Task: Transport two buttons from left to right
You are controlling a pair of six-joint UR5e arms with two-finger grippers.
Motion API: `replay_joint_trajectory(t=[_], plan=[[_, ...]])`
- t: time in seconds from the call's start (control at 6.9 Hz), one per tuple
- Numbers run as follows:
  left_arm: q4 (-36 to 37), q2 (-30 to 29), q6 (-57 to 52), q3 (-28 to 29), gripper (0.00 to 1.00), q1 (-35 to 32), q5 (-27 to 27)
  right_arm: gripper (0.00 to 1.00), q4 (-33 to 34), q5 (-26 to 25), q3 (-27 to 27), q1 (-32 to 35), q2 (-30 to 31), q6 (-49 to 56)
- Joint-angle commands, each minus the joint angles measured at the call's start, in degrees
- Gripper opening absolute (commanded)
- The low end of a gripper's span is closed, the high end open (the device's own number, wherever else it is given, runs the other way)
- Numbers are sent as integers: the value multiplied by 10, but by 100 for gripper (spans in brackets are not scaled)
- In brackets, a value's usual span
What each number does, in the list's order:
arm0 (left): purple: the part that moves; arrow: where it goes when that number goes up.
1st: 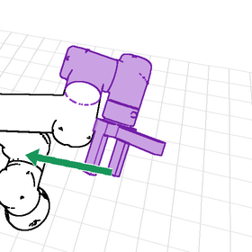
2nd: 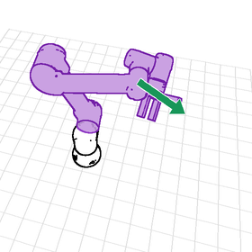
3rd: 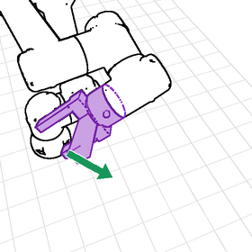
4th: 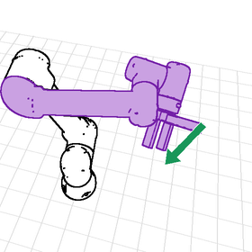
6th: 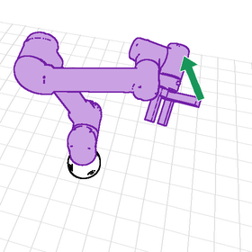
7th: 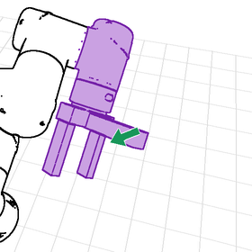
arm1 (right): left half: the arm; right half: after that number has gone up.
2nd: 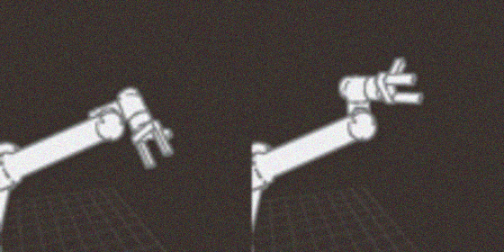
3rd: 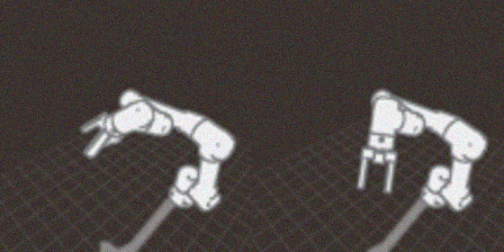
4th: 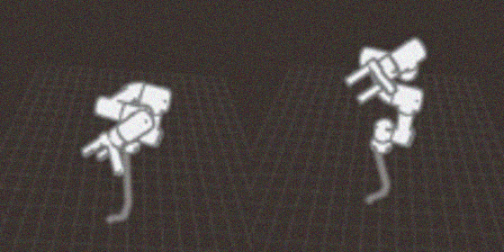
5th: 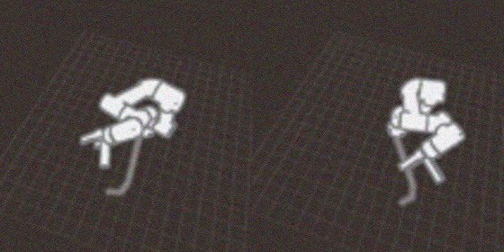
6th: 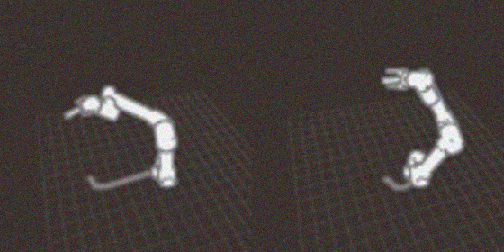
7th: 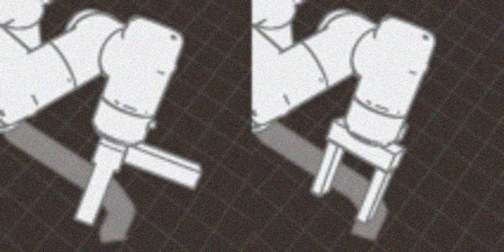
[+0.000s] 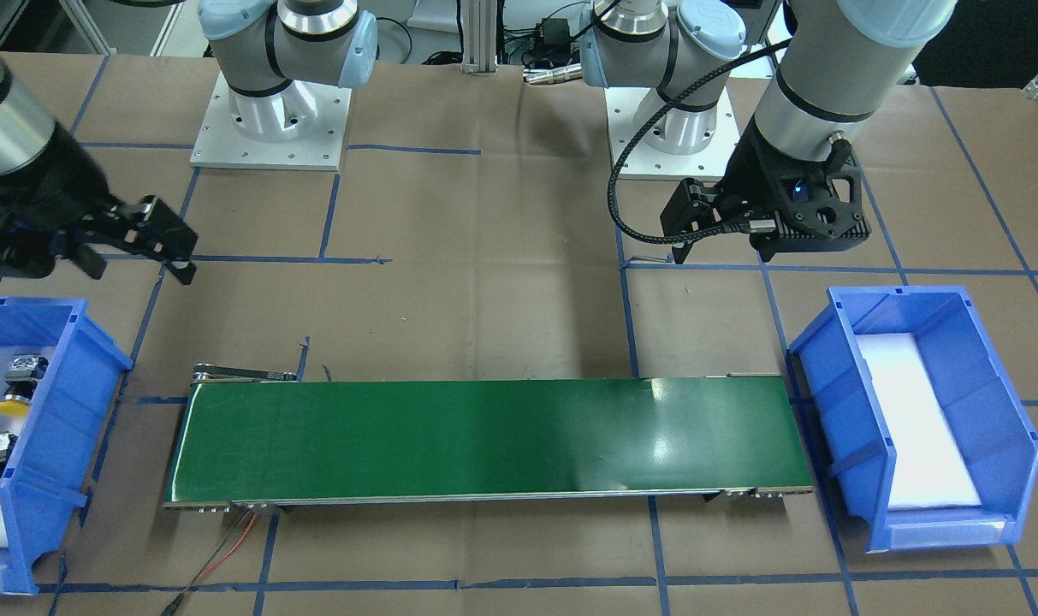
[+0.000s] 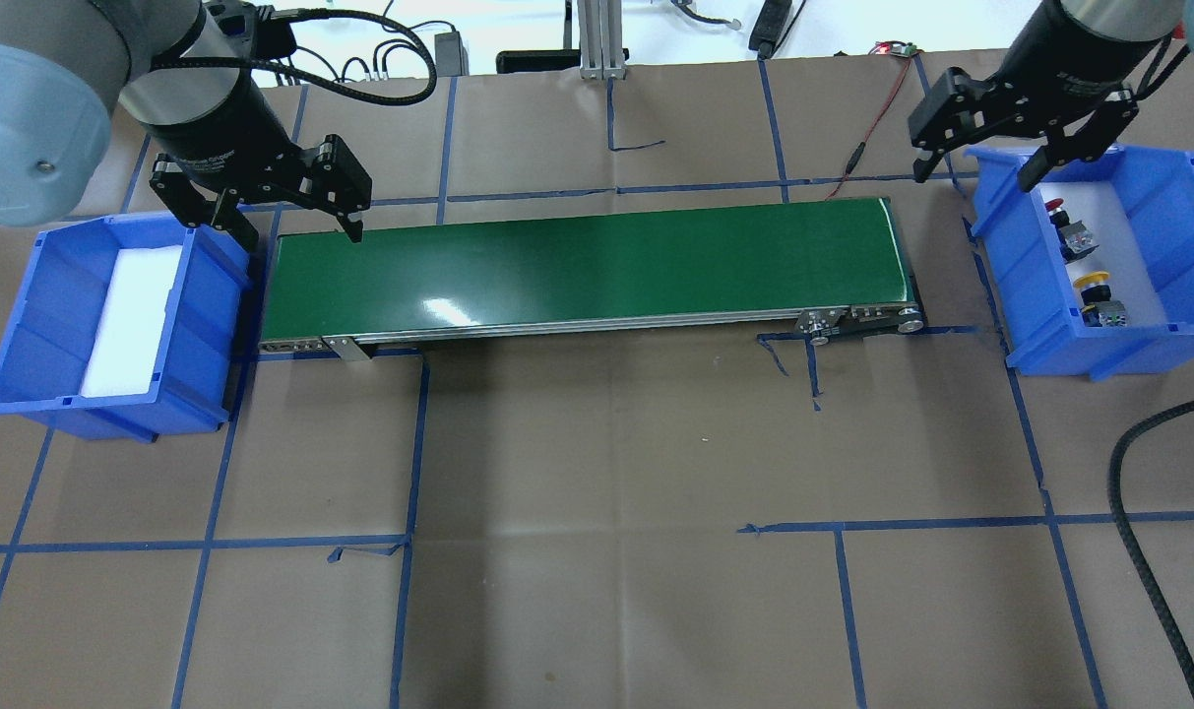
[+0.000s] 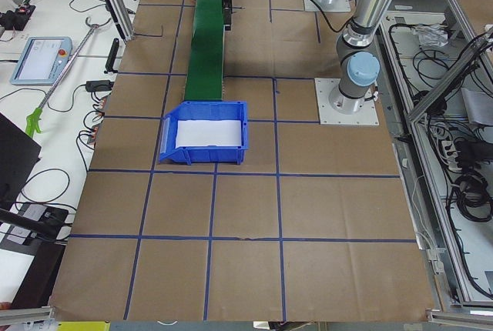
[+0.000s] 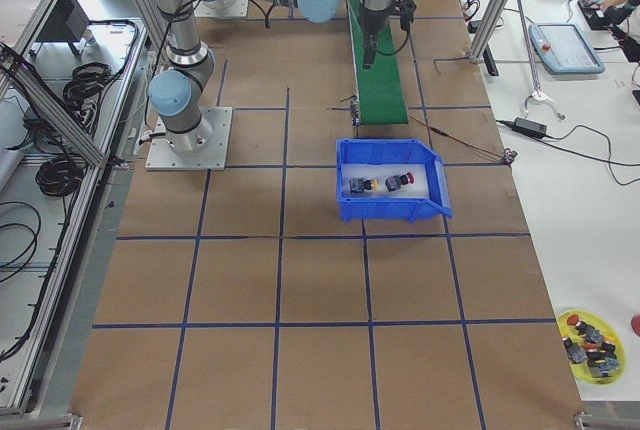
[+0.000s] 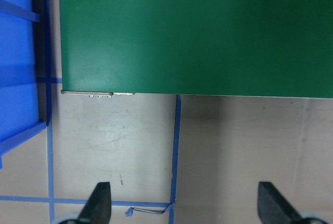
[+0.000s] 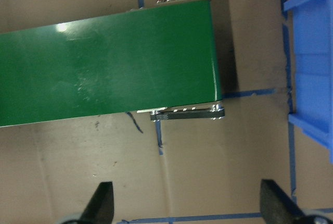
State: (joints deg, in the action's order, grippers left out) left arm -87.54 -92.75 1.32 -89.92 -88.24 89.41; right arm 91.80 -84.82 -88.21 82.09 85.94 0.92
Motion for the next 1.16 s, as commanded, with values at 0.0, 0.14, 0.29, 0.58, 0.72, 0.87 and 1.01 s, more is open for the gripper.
replay_joint_trajectory(t=[0.0, 0.14, 0.29, 0.58, 0.72, 0.87, 1.01], plan=[[0, 0, 0, 0, 100, 0, 0, 100, -6, -10, -27, 77, 29, -63], [0, -1, 0, 0, 100, 0, 0, 100, -14, -10, -26, 84, 34, -62], [0, 0, 0, 0, 100, 0, 0, 100, -16, -11, -29, 86, 66, -62], [0, 0, 0, 0, 100, 0, 1, 100, -16, -11, -33, 86, 78, -60], [0, 0, 0, 0, 100, 0, 1, 100, -15, -11, -33, 86, 74, -59], [0, 0, 0, 0, 100, 0, 0, 100, -16, -11, -33, 86, 74, -58], [0, 0, 0, 1, 100, 0, 0, 100, -17, -11, -33, 86, 75, -58]])
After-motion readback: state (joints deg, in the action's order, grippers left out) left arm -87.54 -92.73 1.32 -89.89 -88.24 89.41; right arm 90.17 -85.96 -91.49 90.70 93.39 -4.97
